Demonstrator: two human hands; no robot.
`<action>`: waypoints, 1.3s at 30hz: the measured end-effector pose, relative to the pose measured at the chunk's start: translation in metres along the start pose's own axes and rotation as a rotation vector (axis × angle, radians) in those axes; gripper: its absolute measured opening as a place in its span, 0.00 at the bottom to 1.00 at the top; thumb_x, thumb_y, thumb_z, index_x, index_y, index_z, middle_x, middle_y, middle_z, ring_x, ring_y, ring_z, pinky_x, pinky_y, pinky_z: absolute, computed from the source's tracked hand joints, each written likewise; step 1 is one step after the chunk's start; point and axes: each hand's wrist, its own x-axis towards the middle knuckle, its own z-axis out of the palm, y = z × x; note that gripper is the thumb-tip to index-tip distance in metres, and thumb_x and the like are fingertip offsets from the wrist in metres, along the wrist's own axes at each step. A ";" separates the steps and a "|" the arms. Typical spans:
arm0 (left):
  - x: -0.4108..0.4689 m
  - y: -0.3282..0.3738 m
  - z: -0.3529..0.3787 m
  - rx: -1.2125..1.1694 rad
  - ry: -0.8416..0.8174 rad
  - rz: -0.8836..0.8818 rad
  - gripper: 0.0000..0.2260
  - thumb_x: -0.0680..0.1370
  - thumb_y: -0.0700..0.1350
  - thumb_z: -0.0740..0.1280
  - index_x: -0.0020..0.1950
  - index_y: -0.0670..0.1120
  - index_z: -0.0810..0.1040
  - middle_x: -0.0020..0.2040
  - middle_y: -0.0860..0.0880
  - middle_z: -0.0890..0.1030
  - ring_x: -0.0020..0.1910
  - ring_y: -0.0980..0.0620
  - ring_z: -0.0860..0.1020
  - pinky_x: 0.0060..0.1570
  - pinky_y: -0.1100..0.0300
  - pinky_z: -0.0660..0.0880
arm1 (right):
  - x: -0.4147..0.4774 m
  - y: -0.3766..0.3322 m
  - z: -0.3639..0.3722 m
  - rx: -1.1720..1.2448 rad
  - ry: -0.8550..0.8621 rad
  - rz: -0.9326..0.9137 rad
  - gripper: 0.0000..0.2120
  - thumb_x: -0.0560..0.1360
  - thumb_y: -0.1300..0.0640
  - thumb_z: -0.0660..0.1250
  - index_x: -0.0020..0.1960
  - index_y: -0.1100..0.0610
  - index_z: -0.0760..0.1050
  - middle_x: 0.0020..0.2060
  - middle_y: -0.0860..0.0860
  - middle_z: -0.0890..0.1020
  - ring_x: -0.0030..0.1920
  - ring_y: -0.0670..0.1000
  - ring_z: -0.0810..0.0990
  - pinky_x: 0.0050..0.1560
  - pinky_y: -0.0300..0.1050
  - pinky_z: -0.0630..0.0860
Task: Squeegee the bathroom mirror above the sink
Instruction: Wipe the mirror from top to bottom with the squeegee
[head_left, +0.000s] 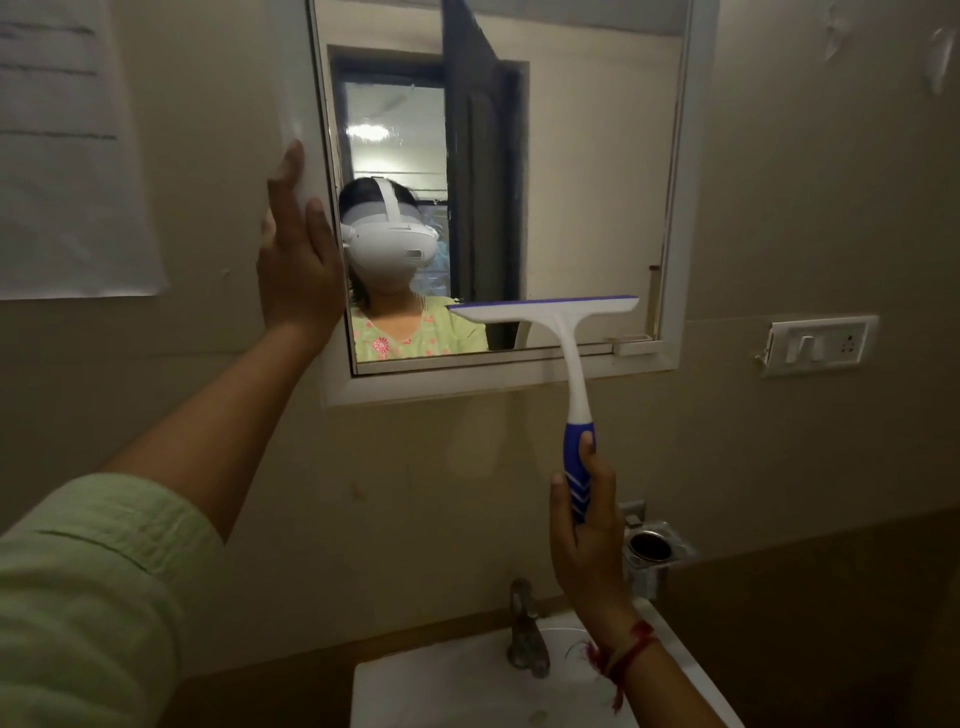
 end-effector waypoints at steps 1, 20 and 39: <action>0.000 0.000 0.000 0.001 -0.001 -0.008 0.18 0.82 0.46 0.50 0.73 0.47 0.60 0.71 0.50 0.67 0.66 0.53 0.69 0.57 0.73 0.62 | -0.005 0.001 0.000 -0.019 -0.006 0.006 0.24 0.77 0.50 0.58 0.69 0.33 0.54 0.44 0.43 0.73 0.35 0.43 0.76 0.32 0.30 0.74; 0.000 0.003 -0.003 -0.007 -0.016 -0.026 0.18 0.82 0.46 0.51 0.73 0.48 0.60 0.70 0.49 0.69 0.64 0.50 0.70 0.55 0.76 0.60 | 0.009 -0.067 -0.019 0.178 0.032 -0.046 0.24 0.78 0.55 0.58 0.69 0.39 0.56 0.49 0.34 0.74 0.31 0.40 0.74 0.29 0.29 0.71; -0.001 0.004 -0.002 0.051 -0.023 -0.052 0.19 0.82 0.47 0.51 0.73 0.49 0.59 0.71 0.49 0.68 0.65 0.47 0.70 0.55 0.59 0.69 | 0.013 -0.087 -0.042 0.305 0.096 0.210 0.17 0.73 0.49 0.57 0.62 0.44 0.66 0.33 0.52 0.75 0.28 0.43 0.72 0.27 0.33 0.71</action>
